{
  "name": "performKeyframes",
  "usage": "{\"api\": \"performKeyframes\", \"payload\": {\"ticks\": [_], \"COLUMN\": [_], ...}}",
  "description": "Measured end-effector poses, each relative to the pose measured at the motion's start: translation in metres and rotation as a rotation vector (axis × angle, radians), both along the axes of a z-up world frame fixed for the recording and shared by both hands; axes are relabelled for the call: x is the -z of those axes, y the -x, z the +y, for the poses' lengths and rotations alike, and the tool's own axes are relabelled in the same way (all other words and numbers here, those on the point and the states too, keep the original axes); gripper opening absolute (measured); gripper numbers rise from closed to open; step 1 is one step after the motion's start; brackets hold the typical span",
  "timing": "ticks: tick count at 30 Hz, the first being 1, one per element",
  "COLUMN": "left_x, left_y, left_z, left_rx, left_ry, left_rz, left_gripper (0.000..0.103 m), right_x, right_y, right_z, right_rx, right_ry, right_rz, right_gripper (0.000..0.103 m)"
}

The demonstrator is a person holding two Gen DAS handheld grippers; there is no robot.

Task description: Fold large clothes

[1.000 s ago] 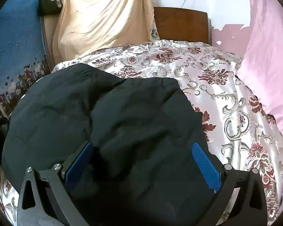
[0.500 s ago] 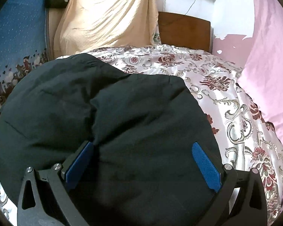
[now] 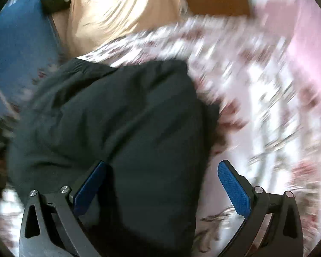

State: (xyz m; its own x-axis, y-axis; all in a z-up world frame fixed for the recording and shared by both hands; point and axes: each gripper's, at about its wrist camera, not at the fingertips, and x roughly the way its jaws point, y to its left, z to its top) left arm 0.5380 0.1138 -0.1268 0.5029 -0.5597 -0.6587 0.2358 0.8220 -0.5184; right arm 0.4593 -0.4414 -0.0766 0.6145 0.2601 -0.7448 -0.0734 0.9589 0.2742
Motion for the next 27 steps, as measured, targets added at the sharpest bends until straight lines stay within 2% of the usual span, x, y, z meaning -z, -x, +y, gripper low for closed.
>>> {"api": "performKeyframes", "payload": {"ticks": [1, 4, 6, 7, 8, 10, 12, 14, 16, 18, 21, 27], "left_x": [0.000, -0.001, 0.002, 0.004, 0.004, 0.005, 0.005, 0.005, 0.006, 0.005, 0.004, 0.001], "left_y": [-0.006, -0.018, -0.022, -0.023, -0.023, -0.022, -0.022, -0.021, -0.022, -0.025, -0.026, -0.026], "left_z": [-0.002, -0.010, -0.014, -0.016, -0.016, -0.016, -0.016, -0.017, -0.017, -0.020, -0.024, -0.030], "left_rx": [0.040, 0.123, 0.154, 0.162, 0.165, 0.170, 0.169, 0.173, 0.185, 0.194, 0.202, 0.212], "left_ry": [0.004, -0.009, -0.002, 0.005, 0.010, 0.020, 0.023, 0.023, 0.023, 0.016, 0.001, -0.004], "left_rz": [0.019, 0.040, 0.039, 0.037, 0.034, 0.019, 0.012, 0.012, 0.019, 0.025, 0.029, 0.032], "left_gripper": [0.103, 0.103, 0.103, 0.103, 0.103, 0.103, 0.103, 0.103, 0.103, 0.103, 0.103, 0.103], "right_x": [0.004, 0.010, 0.021, 0.032, 0.040, 0.048, 0.048, 0.044, 0.039, 0.034, 0.041, 0.039], "right_y": [-0.007, -0.018, -0.025, -0.028, -0.027, -0.014, -0.004, 0.004, 0.007, 0.002, -0.007, 0.014], "right_z": [-0.010, -0.025, -0.030, -0.034, -0.038, -0.044, -0.045, -0.042, -0.030, -0.018, -0.013, -0.013], "right_rx": [-0.035, -0.070, -0.092, -0.096, -0.090, -0.073, -0.075, -0.087, -0.167, -0.216, -0.209, -0.186], "right_ry": [-0.045, -0.091, -0.182, -0.270, -0.323, -0.405, -0.425, -0.439, -0.451, -0.401, -0.415, -0.431], "right_rz": [0.035, 0.075, 0.125, 0.148, 0.136, 0.042, -0.004, -0.010, 0.024, 0.093, 0.163, 0.074], "right_gripper": [0.102, 0.102, 0.102, 0.102, 0.102, 0.102, 0.102, 0.102, 0.102, 0.102, 0.102, 0.102]}}
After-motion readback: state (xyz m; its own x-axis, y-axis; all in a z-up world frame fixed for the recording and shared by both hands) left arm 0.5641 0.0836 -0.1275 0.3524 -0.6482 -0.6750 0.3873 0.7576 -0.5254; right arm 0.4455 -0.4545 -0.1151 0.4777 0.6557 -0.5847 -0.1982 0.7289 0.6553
